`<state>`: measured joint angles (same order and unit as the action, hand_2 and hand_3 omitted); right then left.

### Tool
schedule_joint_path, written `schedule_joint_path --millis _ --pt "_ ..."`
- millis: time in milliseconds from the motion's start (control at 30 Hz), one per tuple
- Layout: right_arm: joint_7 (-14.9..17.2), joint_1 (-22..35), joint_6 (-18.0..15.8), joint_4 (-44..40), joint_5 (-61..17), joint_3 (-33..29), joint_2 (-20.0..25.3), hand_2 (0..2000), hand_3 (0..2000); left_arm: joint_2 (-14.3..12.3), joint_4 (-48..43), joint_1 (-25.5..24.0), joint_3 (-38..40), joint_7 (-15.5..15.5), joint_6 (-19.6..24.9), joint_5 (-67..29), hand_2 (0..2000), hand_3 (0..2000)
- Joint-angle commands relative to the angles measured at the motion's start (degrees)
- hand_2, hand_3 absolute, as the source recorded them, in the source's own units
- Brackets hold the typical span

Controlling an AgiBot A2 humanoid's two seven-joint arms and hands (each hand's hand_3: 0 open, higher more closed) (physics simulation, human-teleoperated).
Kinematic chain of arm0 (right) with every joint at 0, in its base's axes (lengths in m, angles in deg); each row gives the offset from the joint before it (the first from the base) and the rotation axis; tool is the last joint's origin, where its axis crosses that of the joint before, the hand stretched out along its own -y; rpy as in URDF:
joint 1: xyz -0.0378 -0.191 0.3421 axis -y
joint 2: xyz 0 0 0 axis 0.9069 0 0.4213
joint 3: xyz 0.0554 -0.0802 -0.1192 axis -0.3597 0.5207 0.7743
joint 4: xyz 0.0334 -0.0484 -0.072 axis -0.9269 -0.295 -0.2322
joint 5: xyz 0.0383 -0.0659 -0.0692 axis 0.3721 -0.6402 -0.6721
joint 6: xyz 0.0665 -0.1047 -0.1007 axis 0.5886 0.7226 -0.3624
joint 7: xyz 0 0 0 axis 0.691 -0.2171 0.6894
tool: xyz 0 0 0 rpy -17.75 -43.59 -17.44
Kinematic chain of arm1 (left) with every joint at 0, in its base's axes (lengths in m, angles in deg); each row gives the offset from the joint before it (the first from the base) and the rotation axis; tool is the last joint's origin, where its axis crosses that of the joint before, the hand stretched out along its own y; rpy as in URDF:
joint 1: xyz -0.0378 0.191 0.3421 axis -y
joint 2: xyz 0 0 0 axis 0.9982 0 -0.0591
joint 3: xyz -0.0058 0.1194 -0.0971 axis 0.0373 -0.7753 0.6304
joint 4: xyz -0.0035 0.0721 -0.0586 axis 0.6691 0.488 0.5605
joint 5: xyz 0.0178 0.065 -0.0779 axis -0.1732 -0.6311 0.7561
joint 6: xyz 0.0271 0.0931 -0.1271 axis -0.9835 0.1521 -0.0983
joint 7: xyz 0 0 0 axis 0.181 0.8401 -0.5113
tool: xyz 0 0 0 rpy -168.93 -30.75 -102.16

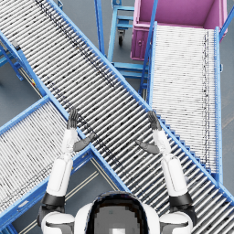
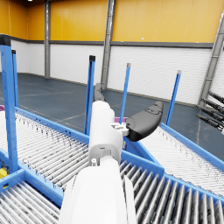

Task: Pick up the oil and place it on the left assembly line, put the cola on the right, and keep Sprite still

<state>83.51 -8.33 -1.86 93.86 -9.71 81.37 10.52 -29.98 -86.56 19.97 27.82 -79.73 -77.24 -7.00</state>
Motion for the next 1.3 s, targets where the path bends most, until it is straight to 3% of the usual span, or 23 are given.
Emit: schedule_joint_path --millis 33,633,700,800,1133,1300 --pt "0.00 0.00 0.00 0.00 0.00 0.00 0.00 0 0 0.00 0.00 0.00 0.00 0.00 0.00 0.00 0 0" --pt "0.00 0.80 0.00 -1.23 0.00 1.11 0.45 0 0 -0.48 1.01 0.86 -1.08 0.00 0.00 0.00 0 0" --pt "-2.81 1.39 2.78 -0.12 0.00 -0.05 1.13 0 0 -1.37 0.60 1.98 1.23 -2.80 2.81 0.00 0 0" --pt "-4.69 2.40 4.63 1.17 0.00 -1.50 2.19 0 0 -2.50 -0.24 3.58 3.81 -4.67 4.68 0.00 0 0" --pt "-5.74 5.45 5.68 4.52 0.01 -7.85 4.71 0 0 -4.65 -3.27 7.58 10.76 -5.73 5.74 0.02 0 0" --pt "-5.78 6.42 5.71 5.88 -12.69 -10.59 5.39 0 0 -5.22 -4.30 10.03 13.34 -5.76 5.77 -12.68 0 0"
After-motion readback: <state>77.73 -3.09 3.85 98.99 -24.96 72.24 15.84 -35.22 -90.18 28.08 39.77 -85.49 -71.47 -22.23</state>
